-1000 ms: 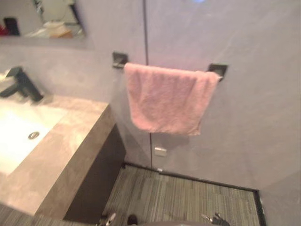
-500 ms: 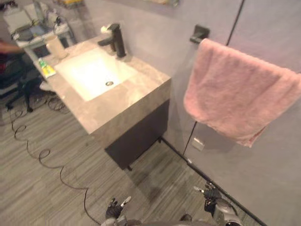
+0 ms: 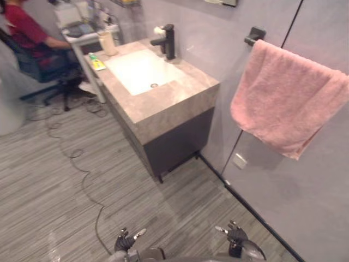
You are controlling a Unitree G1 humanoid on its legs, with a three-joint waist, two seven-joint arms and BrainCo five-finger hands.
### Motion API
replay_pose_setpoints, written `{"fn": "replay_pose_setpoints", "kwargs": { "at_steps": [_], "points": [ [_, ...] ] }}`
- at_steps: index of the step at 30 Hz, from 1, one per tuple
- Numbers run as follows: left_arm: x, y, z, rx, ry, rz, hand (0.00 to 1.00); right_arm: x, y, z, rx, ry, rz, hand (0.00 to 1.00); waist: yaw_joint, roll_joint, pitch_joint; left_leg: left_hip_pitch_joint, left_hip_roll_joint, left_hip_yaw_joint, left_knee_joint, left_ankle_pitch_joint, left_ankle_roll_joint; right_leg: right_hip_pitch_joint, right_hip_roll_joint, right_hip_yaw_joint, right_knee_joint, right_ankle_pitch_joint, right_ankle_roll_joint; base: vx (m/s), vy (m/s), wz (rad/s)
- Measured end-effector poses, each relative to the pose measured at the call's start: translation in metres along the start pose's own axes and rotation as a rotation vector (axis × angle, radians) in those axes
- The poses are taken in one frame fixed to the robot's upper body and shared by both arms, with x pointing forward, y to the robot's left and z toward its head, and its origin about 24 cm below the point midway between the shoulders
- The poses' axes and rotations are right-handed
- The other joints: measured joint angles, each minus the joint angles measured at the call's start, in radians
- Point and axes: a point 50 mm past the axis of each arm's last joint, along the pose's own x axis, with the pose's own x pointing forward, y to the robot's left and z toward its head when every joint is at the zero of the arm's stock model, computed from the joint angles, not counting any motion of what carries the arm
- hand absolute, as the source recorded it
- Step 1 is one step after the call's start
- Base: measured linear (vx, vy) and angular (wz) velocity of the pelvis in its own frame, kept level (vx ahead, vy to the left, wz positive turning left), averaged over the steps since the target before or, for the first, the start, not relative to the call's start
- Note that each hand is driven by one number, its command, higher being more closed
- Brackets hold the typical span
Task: Organize washtable
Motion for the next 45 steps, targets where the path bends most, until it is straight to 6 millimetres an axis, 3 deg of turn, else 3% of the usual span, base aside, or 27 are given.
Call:
{"fn": "replay_pose_setpoints", "kwargs": {
  "at_steps": [2, 4, 6, 7, 8, 11, 14, 15, 16, 17, 18, 21, 24, 25, 27, 28, 29, 30, 32, 33, 35, 36, 37, 38, 39, 42, 45],
  "points": [
    [-0.002, -0.004, 0.0, -0.019, -0.008, -0.003, 0.0, 0.0, -0.009, 0.001, -0.003, -0.004, -0.033, 0.0, 0.007, 0.022, 0.001, -0.052, -0.009, -0.094, -0.087, 0.113, -0.01, -0.046, 0.005, -0.1, 0.019, 0.005, -0.032, -0.28, -0.124, 1.14],
    [-0.002, -0.004, 0.002, -0.049, -0.018, 0.008, 0.0, -0.001, -0.011, -0.001, 0.002, -0.003, -0.046, 0.0, 0.006, 0.015, 0.006, -0.062, 0.002, -0.099, -0.154, 0.137, -0.024, -0.062, -0.009, -0.209, 0.031, 0.012, -0.069, -0.25, -0.099, 1.54],
    [0.0, 0.001, 0.009, -0.088, -0.039, 0.037, 0.0, -0.001, -0.013, 0.0, 0.006, -0.013, -0.068, 0.0, 0.007, -0.01, 0.014, -0.113, 0.046, 0.039, -0.021, 0.108, 0.019, -0.063, -0.043, -0.302, 0.026, 0.026, -0.091, -0.22, -0.031, 1.5],
    [0.0, 0.004, 0.01, -0.096, -0.044, 0.055, 0.0, -0.002, -0.019, -0.001, 0.002, -0.012, -0.082, 0.0, 0.004, -0.024, 0.018, -0.115, 0.061, 0.093, 0.106, 0.075, 0.062, -0.049, -0.071, -0.356, 0.025, 0.035, -0.089, -0.16, 0.089, 1.42],
    [0.0, 0.005, 0.008, -0.103, -0.038, 0.062, 0.0, -0.004, -0.025, -0.004, 0.007, -0.011, -0.099, 0.0, 0.003, -0.028, 0.019, -0.084, 0.084, 0.118, 0.193, 0.006, 0.061, -0.029, -0.092, -0.406, 0.024, 0.047, -0.085, -0.12, 0.088, 1.36],
    [0.0, 0.008, 0.007, -0.108, -0.03, 0.074, 0.0, -0.008, -0.037, -0.014, 0.089, 0.009, -0.157, 0.0, 0.003, -0.027, 0.019, -0.028, 0.166, 0.123, 0.321, -0.109, 0.037, -0.01, -0.126, -0.499, 0.019, 0.08, -0.069, -0.14, 0.229, 1.02],
    [0.0, 0.011, 0.004, -0.103, -0.018, 0.081, 0.0, -0.011, -0.052, -0.021, 0.157, 0.035, -0.219, 0.0, -0.013, -0.018, 0.017, -0.009, 0.236, 0.113, 0.351, -0.146, 0.01, 0.001, -0.16, -0.573, -0.037, 0.154, -0.031, -0.14, 0.363, 0.92],
    [-0.001, 0.012, 0.002, -0.098, -0.01, 0.084, 0.0, -0.011, -0.058, -0.019, 0.16, 0.038, -0.234, 0.0, -0.022, 0.005, 0.014, -0.016, 0.214, 0.128, 0.308, -0.178, -0.01, -0.001, -0.16, -0.59, -0.066, 0.185, -0.024, -0.17, 0.494, 0.73],
    [-0.001, 0.013, 0.001, -0.091, -0.006, 0.084, 0.0, -0.009, -0.054, -0.019, 0.165, 0.045, -0.226, 0.0, -0.03, 0.002, 0.014, -0.012, 0.177, 0.118, 0.253, -0.183, -0.017, -0.012, -0.159, -0.587, -0.079, 0.187, -0.001, -0.16, 0.43, 0.89],
    [-0.001, 0.019, 0.002, -0.067, -0.009, 0.093, 0.0, -0.01, -0.051, -0.027, 0.175, 0.08, -0.221, 0.0, -0.058, -0.019, 0.007, -0.007, 0.105, 0.082, 0.133, -0.167, -0.014, -0.023, -0.164, -0.568, -0.125, 0.193, 0.005, -0.1, 0.188, 0.93],
    [0.0, 0.021, 0.003, -0.055, -0.011, 0.094, 0.0, -0.011, -0.052, -0.03, 0.186, 0.092, -0.226, 0.0, -0.064, -0.029, 0.007, -0.006, 0.071, 0.068, 0.099, -0.139, -0.002, -0.018, -0.172, -0.56, -0.156, 0.199, -0.002, -0.13, 0.224, 1.21],
    [-0.003, 0.025, -0.001, -0.016, -0.004, 0.092, 0.0, -0.014, -0.06, -0.038, 0.226, 0.12, -0.272, 0.0, -0.051, -0.014, 0.009, -0.005, -0.032, 0.019, 0.061, -0.112, 0.012, 0.015, -0.196, -0.563, -0.19, 0.289, -0.007, -0.08, 0.184, 0.83],
    [-0.003, 0.013, -0.001, 0.031, -0.01, 0.043, 0.0, -0.009, -0.064, -0.02, 0.222, 0.065, -0.275, 0.0, -0.049, 0.038, 0.023, -0.055, -0.087, -0.026, 0.13, -0.135, 0.026, 0.032, -0.277, -0.598, -0.137, 0.318, -0.011, -0.05, 0.239, 0.68],
    [-0.004, 0.007, -0.003, 0.026, -0.005, 0.029, 0.0, -0.009, -0.066, -0.016, 0.22, 0.047, -0.278, 0.0, -0.05, 0.057, 0.026, -0.066, -0.104, -0.043, 0.147, -0.155, 0.046, 0.032, -0.303, -0.609, -0.098, 0.309, -0.026, -0.09, 0.301, 0.66],
    [-0.004, 0.003, -0.004, 0.048, -0.007, 0.015, 0.0, -0.011, -0.067, -0.017, 0.232, 0.032, -0.283, 0.0, -0.051, 0.065, 0.031, -0.046, -0.15, -0.06, 0.159, -0.178, 0.081, 0.044, -0.377, -0.606, 0.024, 0.266, -0.118, -0.08, 0.222, 0.69],
    [-0.005, 0.001, -0.005, 0.086, -0.008, 0.001, 0.0, -0.013, -0.068, -0.016, 0.228, 0.007, -0.282, 0.0, -0.052, 0.061, 0.036, -0.009, -0.167, -0.066, 0.155, -0.185, 0.094, 0.044, -0.41, -0.552, 0.102, 0.264, -0.211, -0.05, 0.133, 0.6],
    [-0.006, 0.005, -0.006, 0.14, -0.012, -0.004, 0.0, -0.014, -0.065, -0.014, 0.209, -0.02, -0.264, 0.0, -0.054, 0.055, 0.05, 0.047, -0.173, -0.072, 0.153, -0.195, 0.109, 0.013, -0.408, -0.397, 0.218, 0.254, -0.215, -0.05, 0.115, 0.4],
    [-0.009, 0.011, -0.011, 0.17, 0.001, -0.001, 0.0, -0.013, -0.056, -0.013, 0.227, -0.036, -0.234, 0.0, -0.054, 0.048, 0.055, 0.085, -0.171, -0.075, 0.133, -0.194, 0.124, -0.042, -0.349, -0.249, 0.329, 0.181, -0.131, -0.05, 0.086, 0.15],
    [-0.01, 0.02, -0.012, 0.203, 0.003, 0.009, 0.0, -0.013, -0.043, -0.018, 0.256, -0.031, -0.201, 0.0, -0.055, 0.017, 0.057, 0.107, -0.171, -0.079, 0.091, -0.182, 0.144, -0.099, -0.261, -0.174, 0.391, 0.108, -0.077, -0.06, 0.024, 0.09],
    [-0.008, 0.023, -0.008, 0.226, -0.007, 0.007, 0.0, -0.013, -0.036, -0.017, 0.28, -0.037, -0.188, 0.0, -0.061, -0.001, 0.065, 0.104, -0.172, -0.084, 0.054, -0.175, 0.156, -0.131, -0.203, -0.189, 0.378, 0.071, -0.053, -0.05, -0.03, 0.35],
    [-0.007, 0.026, -0.005, 0.244, -0.013, -0.002, 0.0, -0.014, -0.032, -0.022, 0.32, -0.032, -0.19, 0.0, -0.082, -0.015, 0.075, 0.121, -0.179, -0.082, -0.04, -0.167, 0.169, -0.143, -0.151, -0.287, 0.273, 0.068, -0.056, 0.04, -0.04, 0.54],
    [-0.005, 0.032, 0.003, 0.257, -0.04, 0.011, 0.0, -0.018, -0.03, -0.03, 0.347, -0.017, -0.2, 0.0, -0.098, -0.049, 0.091, 0.112, -0.195, -0.049, 0.076, -0.186, 0.176, -0.134, -0.158, -0.334, 0.185, 0.064, -0.061, 0.28, -0.099, 0.45],
    [-0.007, 0.028, 0.0, 0.245, -0.037, 0.006, 0.0, -0.019, -0.037, -0.024, 0.375, -0.061, -0.218, 0.0, -0.099, -0.012, 0.098, 0.135, -0.138, -0.058, 0.109, -0.238, 0.142, -0.138, -0.121, -0.361, 0.173, 0.063, -0.061, 0.32, -0.167, 0.33],
    [-0.005, 0.032, 0.002, 0.239, -0.034, 0.019, 0.0, -0.018, -0.04, -0.022, 0.375, -0.051, -0.23, 0.0, -0.093, -0.044, 0.13, 0.137, -0.165, -0.048, 0.152, -0.266, 0.146, -0.136, -0.136, -0.318, 0.169, 0.071, -0.075, 0.26, -0.192, 0.37],
    [-0.005, 0.024, 0.001, 0.228, -0.034, 0.002, 0.0, -0.022, -0.046, -0.031, 0.365, -0.024, -0.245, 0.0, -0.104, -0.016, 0.116, 0.125, -0.159, -0.073, 0.175, -0.284, 0.153, -0.133, -0.105, -0.287, 0.157, 0.071, -0.076, 0.11, -0.106, 0.44],
    [-0.006, 0.018, 0.0, 0.223, -0.033, -0.008, 0.0, -0.027, -0.052, -0.042, 0.363, 0.005, -0.269, 0.0, -0.106, 0.01, 0.095, 0.112, -0.137, -0.124, 0.2, -0.314, 0.136, -0.097, -0.04, -0.264, 0.089, 0.09, -0.086, 0.17, -0.043, 0.49],
    [-0.01, 0.021, -0.012, 0.158, 0.006, 0.028, 0.0, -0.03, -0.054, -0.048, 0.356, 0.026, -0.279, 0.0, -0.104, 0.022, 0.078, 0.135, -0.081, -0.122, 0.271, -0.337, 0.076, -0.034, 0.017, -0.287, 0.038, 0.064, -0.083, 0.3, -0.073, 0.07]
  ]
}}
